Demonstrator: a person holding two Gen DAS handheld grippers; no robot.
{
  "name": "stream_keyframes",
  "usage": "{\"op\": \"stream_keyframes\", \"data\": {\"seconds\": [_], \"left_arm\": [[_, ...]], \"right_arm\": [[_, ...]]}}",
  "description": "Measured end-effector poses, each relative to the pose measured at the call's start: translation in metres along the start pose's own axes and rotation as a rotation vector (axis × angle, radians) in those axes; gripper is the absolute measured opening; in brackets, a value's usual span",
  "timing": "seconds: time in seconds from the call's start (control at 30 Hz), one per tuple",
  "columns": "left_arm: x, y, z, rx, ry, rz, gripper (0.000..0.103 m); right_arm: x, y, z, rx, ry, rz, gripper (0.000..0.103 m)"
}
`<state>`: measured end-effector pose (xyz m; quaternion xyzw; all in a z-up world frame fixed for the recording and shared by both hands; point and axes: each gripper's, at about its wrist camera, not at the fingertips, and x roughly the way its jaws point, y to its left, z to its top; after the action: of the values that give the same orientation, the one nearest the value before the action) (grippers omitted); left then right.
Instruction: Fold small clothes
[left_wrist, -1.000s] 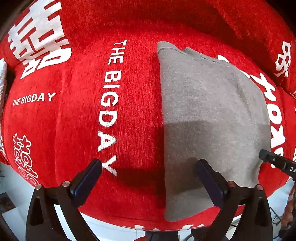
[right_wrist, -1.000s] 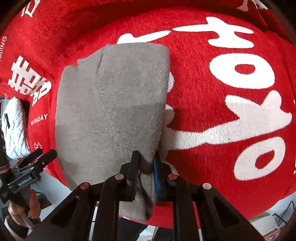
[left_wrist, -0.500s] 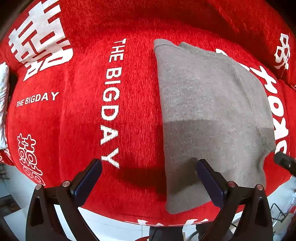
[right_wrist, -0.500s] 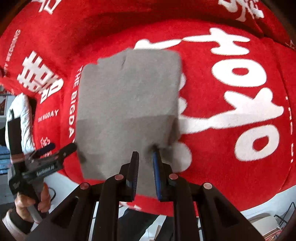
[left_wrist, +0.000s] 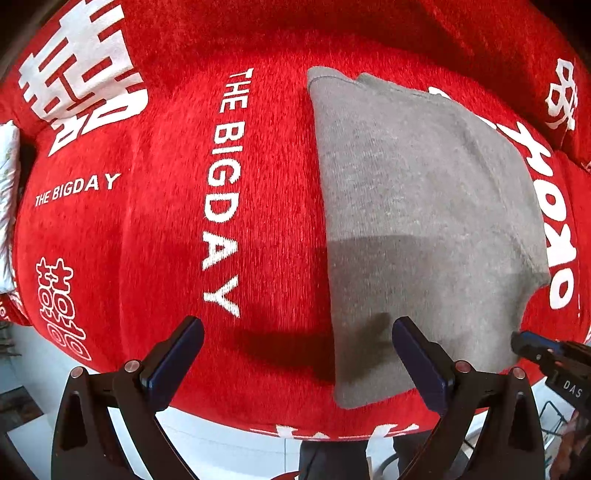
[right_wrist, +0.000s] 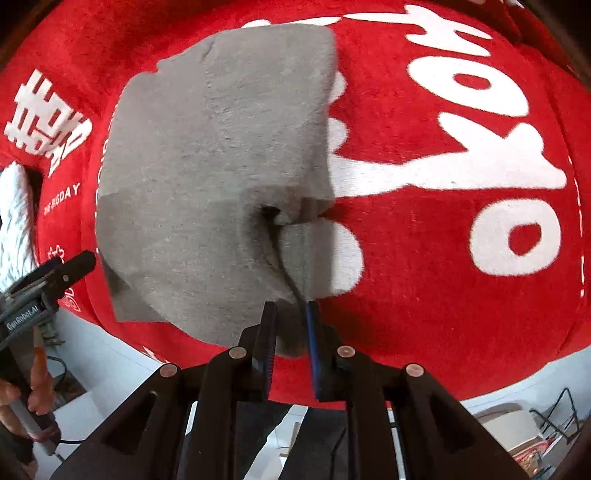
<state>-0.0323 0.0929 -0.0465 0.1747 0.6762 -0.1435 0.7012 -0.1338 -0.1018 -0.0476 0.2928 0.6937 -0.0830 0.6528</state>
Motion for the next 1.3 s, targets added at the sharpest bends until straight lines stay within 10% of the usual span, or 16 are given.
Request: {"op": "stream_keyframes", "data": {"seconds": [0.27,0.4,0.73,0.87,1.3], "left_arm": [[-0.008,-0.005,-0.001,-0.003,-0.006,-0.007,0.102],[-0.014,-0.006,0.001,-0.025,-0.013,-0.012,0.102],[-0.025,-0.010,0.004,-0.035,-0.037,-0.005,0.102],[-0.027,-0.012,0.005,-0.034,-0.042,-0.003,0.102],[-0.032,-0.016,0.008,-0.025,-0.054,-0.004,0.102]], "right_arm": [[-0.033,-0.002,0.006,0.051,-0.068,0.014,0.019],[-0.045,0.011,0.015,0.040,-0.118,-0.026,0.084],[-0.058,0.032,0.024,-0.011,-0.191,-0.178,0.087],[-0.060,0.032,0.023,-0.009,-0.200,-0.190,0.103],[-0.060,0.031,0.021,0.007,-0.196,-0.195,0.103]]}}
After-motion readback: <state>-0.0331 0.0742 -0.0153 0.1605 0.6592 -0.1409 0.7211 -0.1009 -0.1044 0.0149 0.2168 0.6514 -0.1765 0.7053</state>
